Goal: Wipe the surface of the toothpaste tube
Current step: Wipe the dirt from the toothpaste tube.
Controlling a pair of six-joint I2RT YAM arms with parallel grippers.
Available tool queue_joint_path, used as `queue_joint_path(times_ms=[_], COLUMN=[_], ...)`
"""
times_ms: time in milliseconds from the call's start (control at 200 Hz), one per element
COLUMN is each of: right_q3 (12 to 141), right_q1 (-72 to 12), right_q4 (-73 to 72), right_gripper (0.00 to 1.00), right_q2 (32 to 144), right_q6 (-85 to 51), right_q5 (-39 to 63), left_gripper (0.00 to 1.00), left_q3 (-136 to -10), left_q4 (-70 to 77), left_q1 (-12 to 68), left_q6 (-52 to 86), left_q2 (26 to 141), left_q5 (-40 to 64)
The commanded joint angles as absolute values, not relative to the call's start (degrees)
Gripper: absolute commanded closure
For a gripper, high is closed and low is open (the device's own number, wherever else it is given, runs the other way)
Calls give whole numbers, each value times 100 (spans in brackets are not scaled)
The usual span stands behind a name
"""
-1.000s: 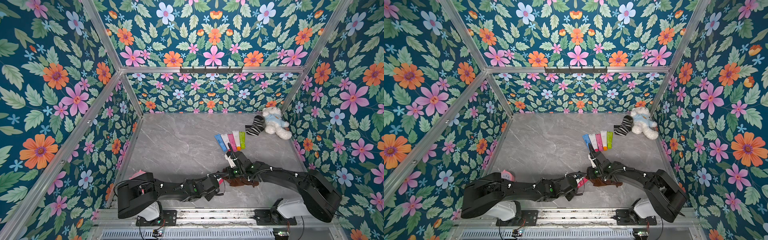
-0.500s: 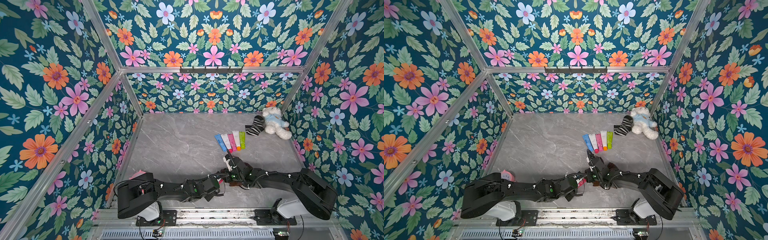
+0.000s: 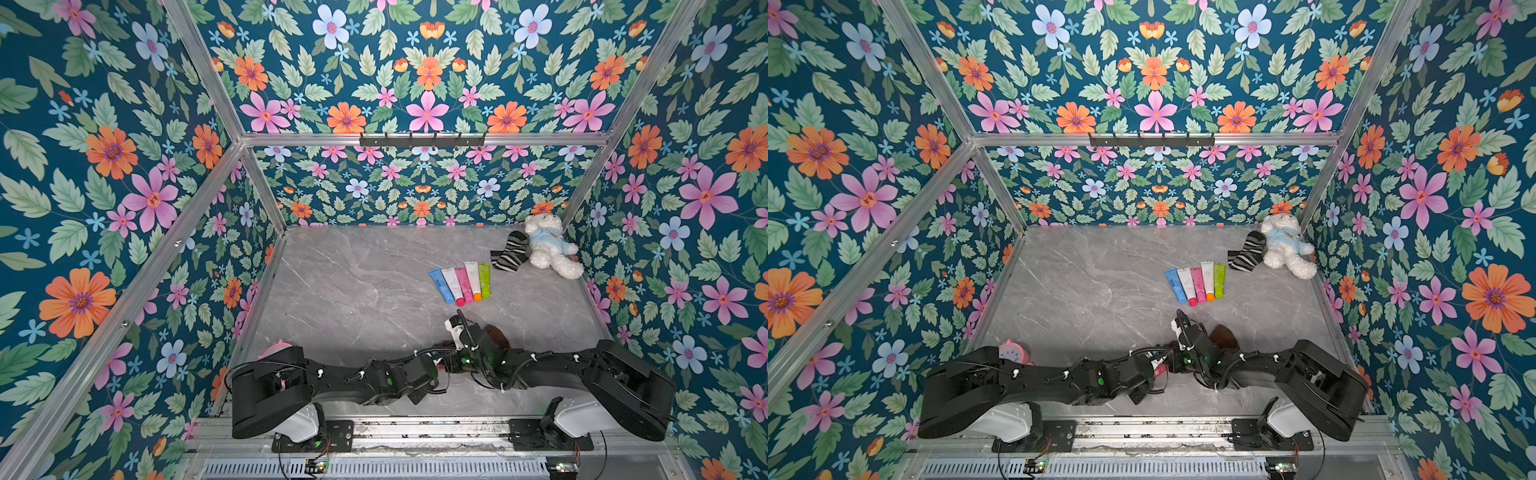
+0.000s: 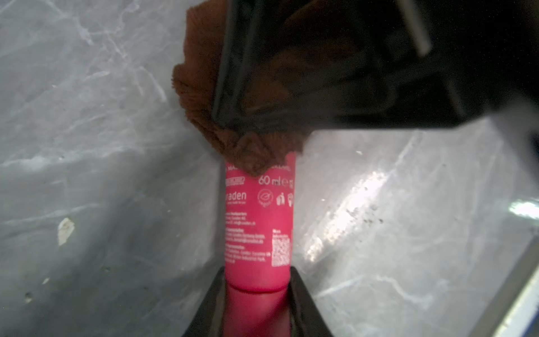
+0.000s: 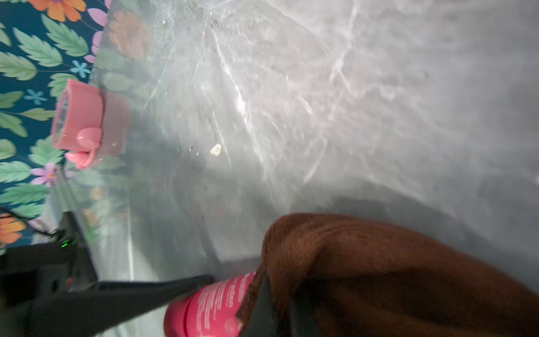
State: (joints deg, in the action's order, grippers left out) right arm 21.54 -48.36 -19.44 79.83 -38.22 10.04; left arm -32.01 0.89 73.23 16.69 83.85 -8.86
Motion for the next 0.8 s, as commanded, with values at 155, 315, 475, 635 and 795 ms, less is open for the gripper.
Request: queue_joint_path(times_ms=[155, 315, 475, 635, 795], right_q3=[1998, 2140, 2279, 2573, 2673], right_q1=[-3996, -3977, -3977, -3976, -3987], right_q4=[-329, -476, -607, -408, -514], right_gripper=[100, 100, 100, 100, 100], right_q2=[6997, 6975, 6790, 6754, 7388], right_q6=[-3662, -3507, -3490, -3359, -3322], right_q5=[1415, 1702, 1861, 1734, 1746], left_gripper=[100, 100, 100, 100, 100], left_q3=[-3029, -3006, -3054, -3111, -3124], left_q4=[438, 501, 528, 519, 502], left_q1=[7302, 7300, 7297, 7302, 7299], left_q6=[1640, 1555, 1488, 1472, 1476], left_q2=[8044, 7976, 8086, 8190, 8226], left_q5=[-1189, -1090, -986, -949, -958])
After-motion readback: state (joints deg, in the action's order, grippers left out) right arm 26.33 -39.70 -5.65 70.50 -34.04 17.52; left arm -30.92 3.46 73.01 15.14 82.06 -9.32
